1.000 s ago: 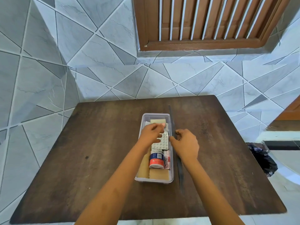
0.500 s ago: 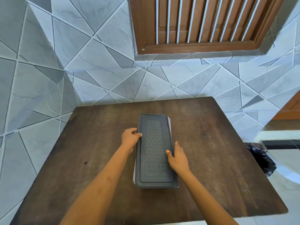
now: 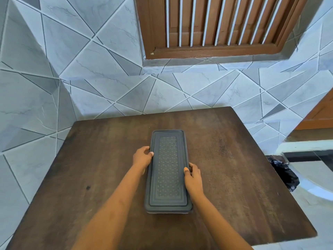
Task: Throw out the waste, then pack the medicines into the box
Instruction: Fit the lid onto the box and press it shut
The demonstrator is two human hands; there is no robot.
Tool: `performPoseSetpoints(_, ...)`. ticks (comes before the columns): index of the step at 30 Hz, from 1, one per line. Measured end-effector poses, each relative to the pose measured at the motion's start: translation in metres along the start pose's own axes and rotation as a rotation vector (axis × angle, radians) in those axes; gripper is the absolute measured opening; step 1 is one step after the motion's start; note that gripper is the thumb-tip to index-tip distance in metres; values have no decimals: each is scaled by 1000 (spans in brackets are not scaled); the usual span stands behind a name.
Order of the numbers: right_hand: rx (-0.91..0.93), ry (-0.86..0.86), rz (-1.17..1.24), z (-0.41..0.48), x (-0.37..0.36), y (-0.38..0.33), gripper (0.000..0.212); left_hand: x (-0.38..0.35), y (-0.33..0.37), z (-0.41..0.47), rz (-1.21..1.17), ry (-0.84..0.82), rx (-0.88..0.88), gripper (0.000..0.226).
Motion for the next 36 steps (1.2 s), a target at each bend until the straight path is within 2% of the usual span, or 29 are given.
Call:
performPoseSetpoints(4,-15,29,133,9,3,3,35,0,-5,6,-112,-53,92,33)
performPoseSetpoints(9,-112,-12,388,26,13,0,33,1,-10,9,-286,-42,140,24)
performPoseSetpoints(13,-93,-27,413,22,17,-5,30,1,-10,0,-352,6,127,14)
performPoseSetpoints(16,-53,-35,288,11,16,3,27,2,-15,-15,-433,-20,114,11)
performPoseSetpoints(19,12,-23,114,-4,14,18,25,-3,-27,-38,-332,-71,99,26)
performPoseSetpoints(24,27,120,-179,-15,4,29,33,-37,-54,-84,40,89,44,39)
performPoseSetpoints(31,98,176,-351,-21,5,27,31,-42,-60,-93,-51,200,-70,31)
performPoseSetpoints(36,121,216,-423,-22,3,27,29,-43,-58,-93,74,310,-109,33)
Point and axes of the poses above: each hand's wrist, its own z-axis towards the middle knuckle, its own x-axis out of the back of the hand, y = z × x, the point moved 1 cm from there along z, towards the middle knuckle, and after that the axes turned 12 degrees about -y, right-handed, at the moved point
